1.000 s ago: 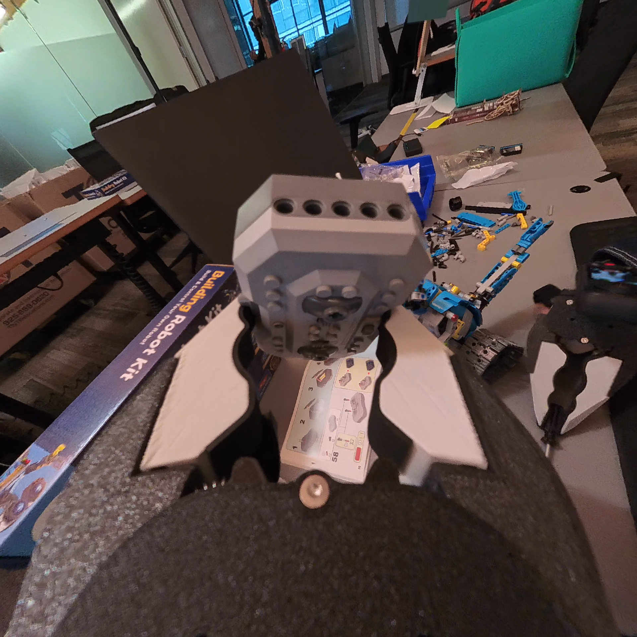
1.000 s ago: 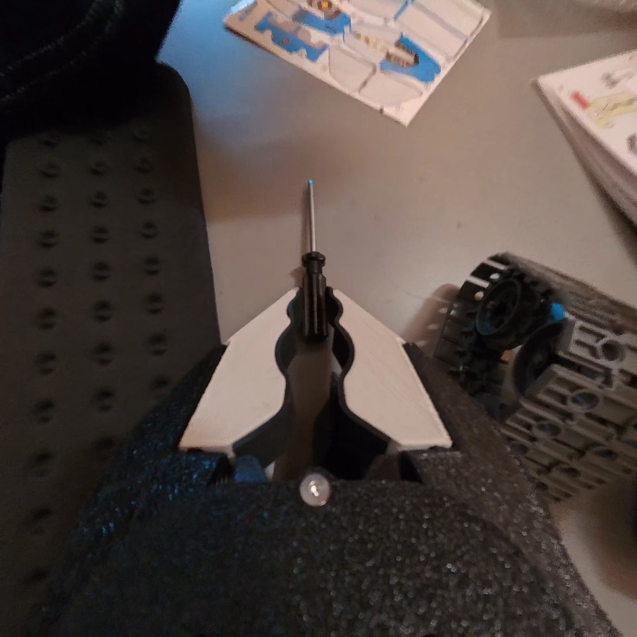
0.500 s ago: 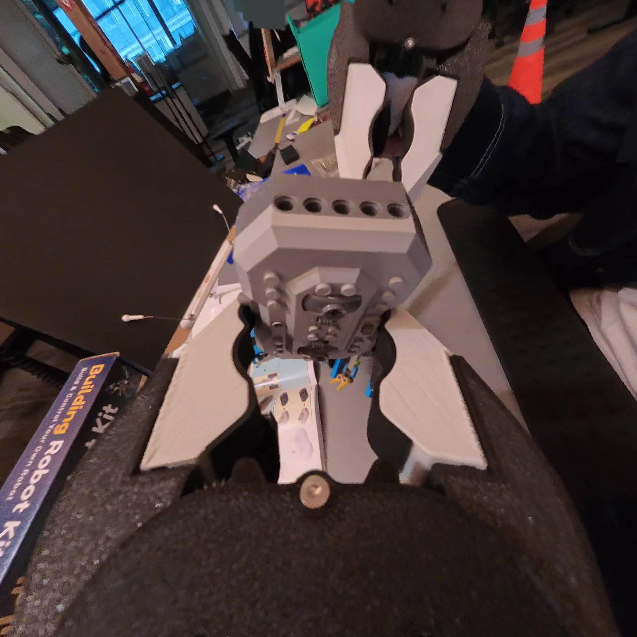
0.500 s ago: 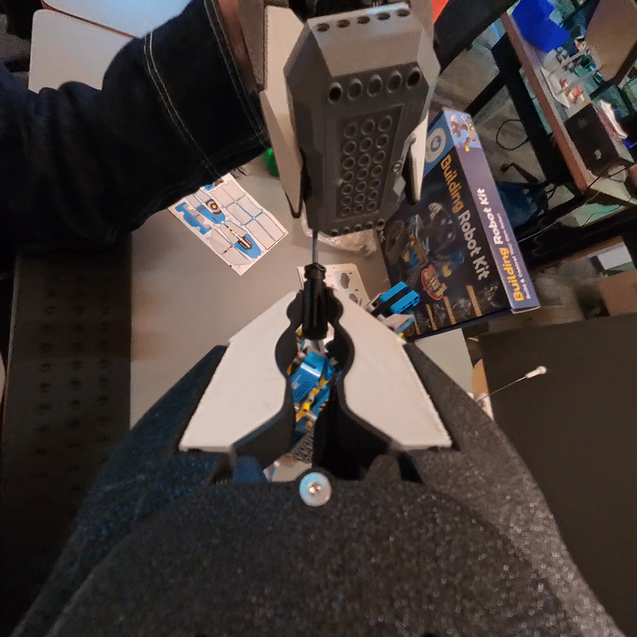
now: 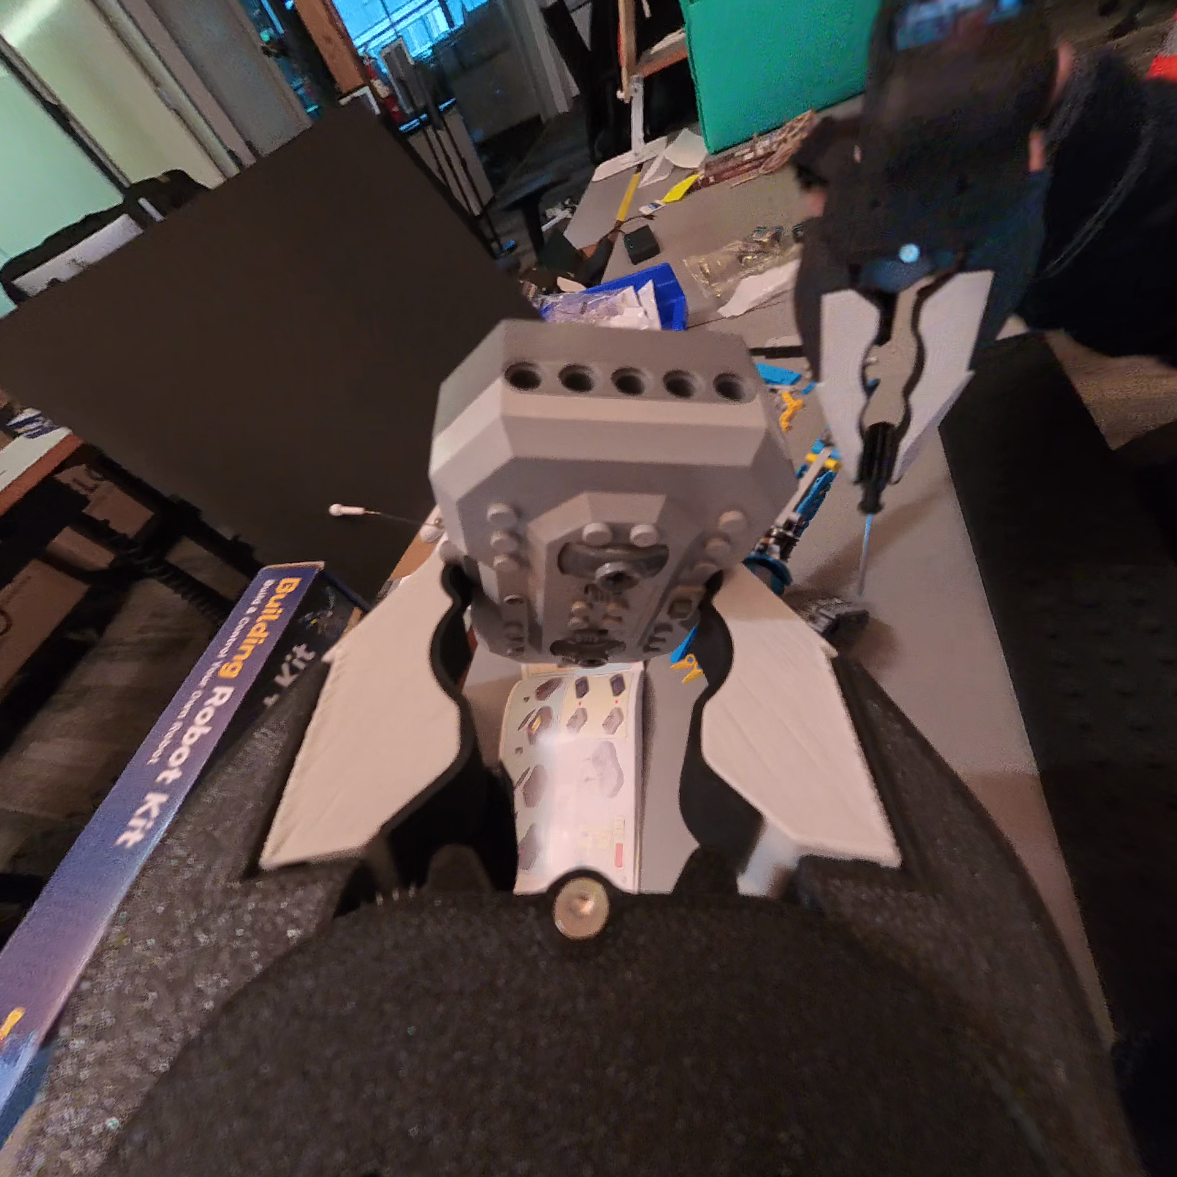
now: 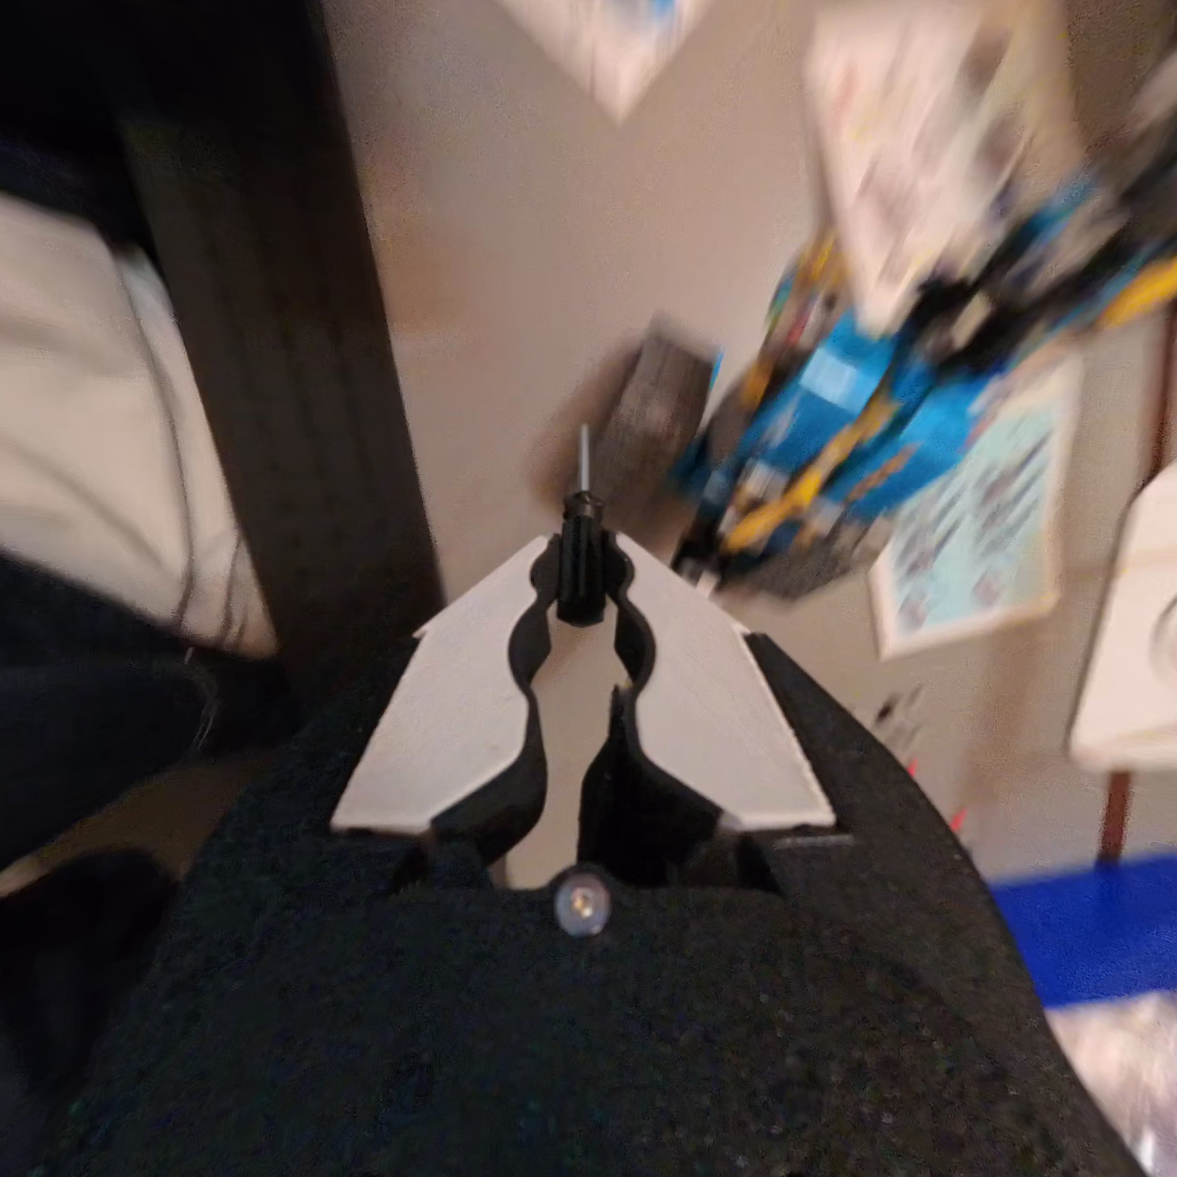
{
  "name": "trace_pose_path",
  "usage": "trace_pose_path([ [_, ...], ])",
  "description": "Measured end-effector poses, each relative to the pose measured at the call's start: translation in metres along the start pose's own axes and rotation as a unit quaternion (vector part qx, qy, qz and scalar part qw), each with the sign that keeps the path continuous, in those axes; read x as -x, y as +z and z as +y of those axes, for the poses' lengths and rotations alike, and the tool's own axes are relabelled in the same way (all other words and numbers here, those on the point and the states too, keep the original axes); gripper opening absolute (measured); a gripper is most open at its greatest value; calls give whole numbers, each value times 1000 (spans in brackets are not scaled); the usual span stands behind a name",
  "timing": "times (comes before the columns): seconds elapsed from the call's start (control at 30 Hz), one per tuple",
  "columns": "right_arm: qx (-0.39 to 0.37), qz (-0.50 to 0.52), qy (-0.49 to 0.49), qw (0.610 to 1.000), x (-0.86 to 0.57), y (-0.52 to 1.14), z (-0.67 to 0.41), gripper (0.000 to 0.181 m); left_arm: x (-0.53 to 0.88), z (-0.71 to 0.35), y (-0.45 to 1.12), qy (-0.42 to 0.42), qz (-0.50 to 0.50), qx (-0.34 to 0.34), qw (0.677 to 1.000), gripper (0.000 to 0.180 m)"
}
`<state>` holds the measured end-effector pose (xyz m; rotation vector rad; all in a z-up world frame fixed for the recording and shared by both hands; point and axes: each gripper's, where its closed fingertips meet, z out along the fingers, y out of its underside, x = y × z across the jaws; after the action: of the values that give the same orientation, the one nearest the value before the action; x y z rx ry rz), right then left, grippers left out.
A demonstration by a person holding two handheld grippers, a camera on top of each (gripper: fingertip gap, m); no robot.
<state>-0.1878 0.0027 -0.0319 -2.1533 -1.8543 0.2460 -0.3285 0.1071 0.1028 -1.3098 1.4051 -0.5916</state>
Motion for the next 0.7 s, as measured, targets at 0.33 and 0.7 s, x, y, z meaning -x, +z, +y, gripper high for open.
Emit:
trace_pose_path([
  [0.33,370,-42,114,921,44,15,162,12,2,6,4,2,-6,15,1000,69],
  [0.7,261,-102,33,959,50,73,103,12,2,4,-5,1,-11,5,1000,69],
])
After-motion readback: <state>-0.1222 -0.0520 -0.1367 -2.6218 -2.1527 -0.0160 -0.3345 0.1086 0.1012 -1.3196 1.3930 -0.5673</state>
